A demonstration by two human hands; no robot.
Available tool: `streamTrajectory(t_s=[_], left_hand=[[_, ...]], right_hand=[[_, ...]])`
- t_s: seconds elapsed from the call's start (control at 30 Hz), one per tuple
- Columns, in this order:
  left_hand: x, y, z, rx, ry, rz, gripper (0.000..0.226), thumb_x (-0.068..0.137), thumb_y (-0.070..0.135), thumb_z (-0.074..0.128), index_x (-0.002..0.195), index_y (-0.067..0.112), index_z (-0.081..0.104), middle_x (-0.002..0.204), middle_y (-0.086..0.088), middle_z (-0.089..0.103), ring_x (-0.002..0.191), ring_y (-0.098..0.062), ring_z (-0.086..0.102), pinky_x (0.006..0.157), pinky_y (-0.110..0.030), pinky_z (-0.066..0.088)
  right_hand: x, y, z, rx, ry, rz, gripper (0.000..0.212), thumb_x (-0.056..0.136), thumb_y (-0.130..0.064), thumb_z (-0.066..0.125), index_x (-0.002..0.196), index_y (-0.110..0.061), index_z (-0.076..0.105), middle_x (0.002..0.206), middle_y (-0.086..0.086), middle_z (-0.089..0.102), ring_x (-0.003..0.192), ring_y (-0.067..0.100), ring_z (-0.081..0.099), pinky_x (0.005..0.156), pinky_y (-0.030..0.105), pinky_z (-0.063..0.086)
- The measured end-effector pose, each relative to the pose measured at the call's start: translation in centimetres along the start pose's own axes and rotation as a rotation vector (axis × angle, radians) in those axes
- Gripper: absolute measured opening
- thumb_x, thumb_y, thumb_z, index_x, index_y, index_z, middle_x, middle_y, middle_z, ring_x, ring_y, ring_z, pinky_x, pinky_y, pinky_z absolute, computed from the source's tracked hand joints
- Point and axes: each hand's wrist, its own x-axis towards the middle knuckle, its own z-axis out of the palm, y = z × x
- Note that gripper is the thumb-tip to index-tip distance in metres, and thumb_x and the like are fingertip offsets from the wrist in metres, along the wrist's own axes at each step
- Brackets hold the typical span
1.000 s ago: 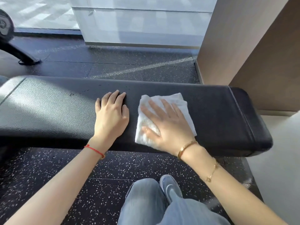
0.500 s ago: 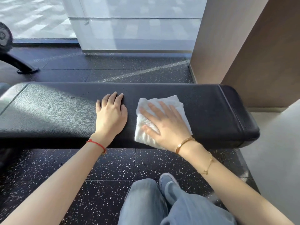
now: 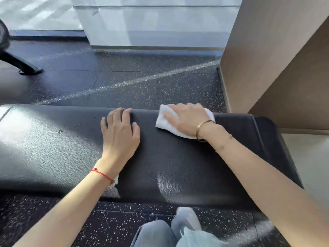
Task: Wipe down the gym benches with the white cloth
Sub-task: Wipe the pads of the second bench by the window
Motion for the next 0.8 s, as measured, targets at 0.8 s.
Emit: streamTrajectory(t_s=[0.8], left_hand=[[1.3,0.6,0.5,0.074,-0.093,-0.123,0.051,0.089,0.020,0.043,0.139,0.006,0.046,0.144,-0.012,0.044,0.140,-0.033,0.036,0.118,-0.063,0.017]], right_hand=[[7.0,0.2,-1.0,0.410,-0.581,-0.281,0.054,0.092,-0.066,0.027,0.143,-0.046,0.026,0.136,-0.007,0.053,0.113,0.026,0.059,0.082,0.041,0.041]])
